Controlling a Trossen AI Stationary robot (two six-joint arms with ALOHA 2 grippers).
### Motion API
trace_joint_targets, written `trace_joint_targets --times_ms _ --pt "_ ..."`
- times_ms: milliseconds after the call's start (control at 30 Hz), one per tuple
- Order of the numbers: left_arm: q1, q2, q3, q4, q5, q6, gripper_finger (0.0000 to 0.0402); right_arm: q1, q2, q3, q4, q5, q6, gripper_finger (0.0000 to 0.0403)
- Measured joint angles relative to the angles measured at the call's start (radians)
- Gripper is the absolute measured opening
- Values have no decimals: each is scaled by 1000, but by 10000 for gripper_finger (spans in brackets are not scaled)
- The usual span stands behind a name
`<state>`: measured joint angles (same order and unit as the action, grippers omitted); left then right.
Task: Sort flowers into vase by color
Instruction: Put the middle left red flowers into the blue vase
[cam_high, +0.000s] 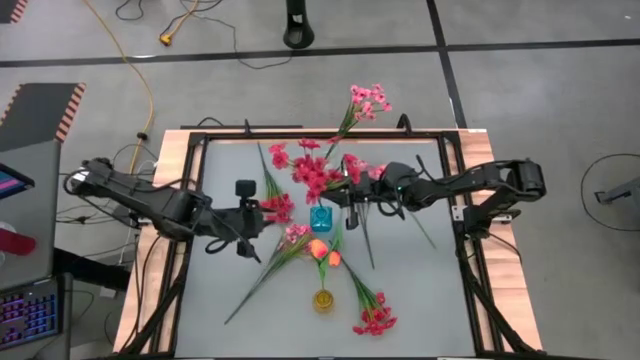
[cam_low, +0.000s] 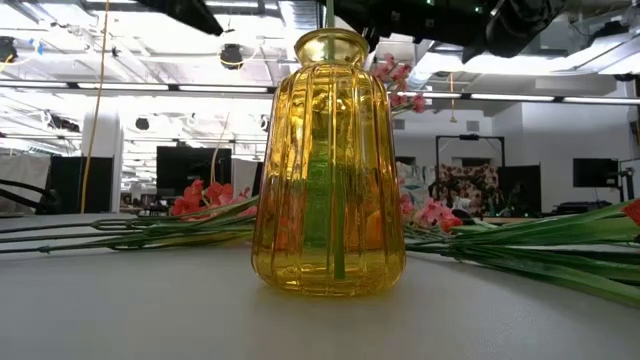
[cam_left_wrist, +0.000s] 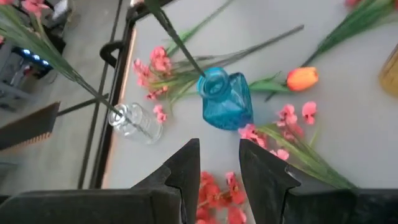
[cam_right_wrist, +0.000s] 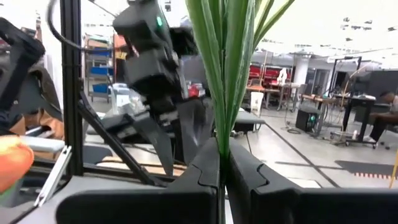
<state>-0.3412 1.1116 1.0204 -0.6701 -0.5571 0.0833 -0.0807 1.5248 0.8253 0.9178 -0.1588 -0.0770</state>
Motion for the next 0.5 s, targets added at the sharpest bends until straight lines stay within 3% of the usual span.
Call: trace_joint_targets --times_ms 267,500 --pt "0 -155 -223 212 -2 -7 99 0 48 0 17 1 -3 35" --pt "0 -203 -292 208 -4 -94 99 0 97 0 40 1 -2 36"
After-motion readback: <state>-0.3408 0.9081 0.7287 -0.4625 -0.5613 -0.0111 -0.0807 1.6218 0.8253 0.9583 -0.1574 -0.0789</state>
